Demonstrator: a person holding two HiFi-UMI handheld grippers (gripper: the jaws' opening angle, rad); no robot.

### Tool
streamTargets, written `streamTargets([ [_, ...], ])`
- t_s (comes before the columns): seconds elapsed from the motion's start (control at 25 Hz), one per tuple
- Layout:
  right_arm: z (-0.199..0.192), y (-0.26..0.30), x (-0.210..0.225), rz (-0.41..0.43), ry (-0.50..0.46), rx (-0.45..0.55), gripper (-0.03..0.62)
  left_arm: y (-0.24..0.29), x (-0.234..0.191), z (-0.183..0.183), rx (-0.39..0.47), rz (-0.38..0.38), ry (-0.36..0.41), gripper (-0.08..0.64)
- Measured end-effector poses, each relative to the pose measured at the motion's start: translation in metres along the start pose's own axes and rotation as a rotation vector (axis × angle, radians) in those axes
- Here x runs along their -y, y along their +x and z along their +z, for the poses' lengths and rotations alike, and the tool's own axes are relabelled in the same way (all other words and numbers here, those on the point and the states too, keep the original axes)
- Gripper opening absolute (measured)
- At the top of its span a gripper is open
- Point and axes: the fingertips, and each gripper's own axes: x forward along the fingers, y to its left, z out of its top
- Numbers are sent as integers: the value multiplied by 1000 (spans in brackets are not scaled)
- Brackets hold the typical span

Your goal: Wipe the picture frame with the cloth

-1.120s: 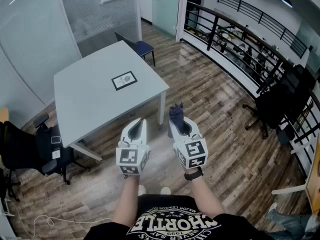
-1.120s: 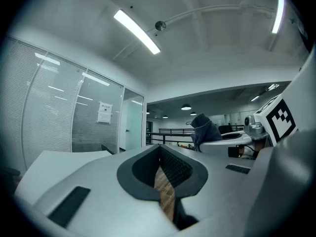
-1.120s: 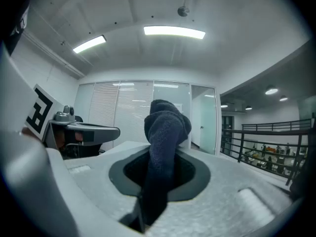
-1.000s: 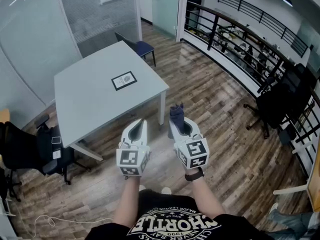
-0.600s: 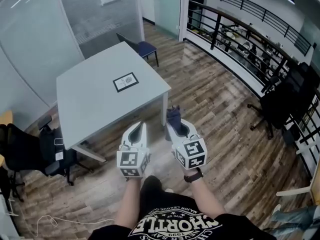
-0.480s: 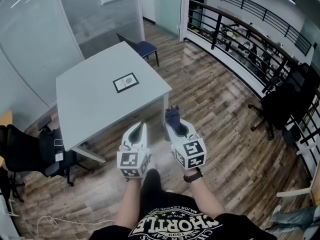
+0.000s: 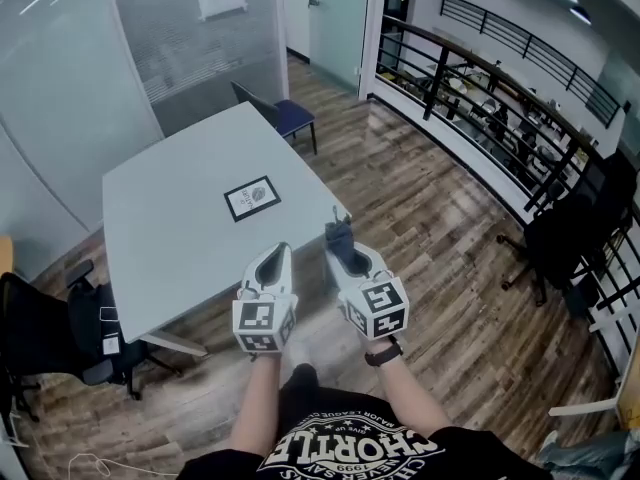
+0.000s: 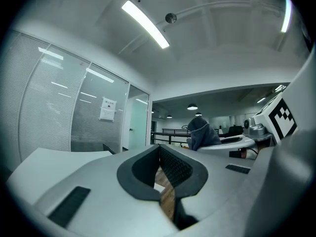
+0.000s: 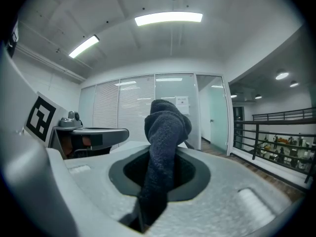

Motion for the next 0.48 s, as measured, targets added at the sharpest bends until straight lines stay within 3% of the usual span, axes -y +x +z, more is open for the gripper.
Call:
streamTargets([
  [0.2,20,82,21,12,-15,-3,71,63,-58,13,10,-22,26,8],
  [0.48,40,191,30,54,-40,16,71,120,-144,20,23,28,5,8],
])
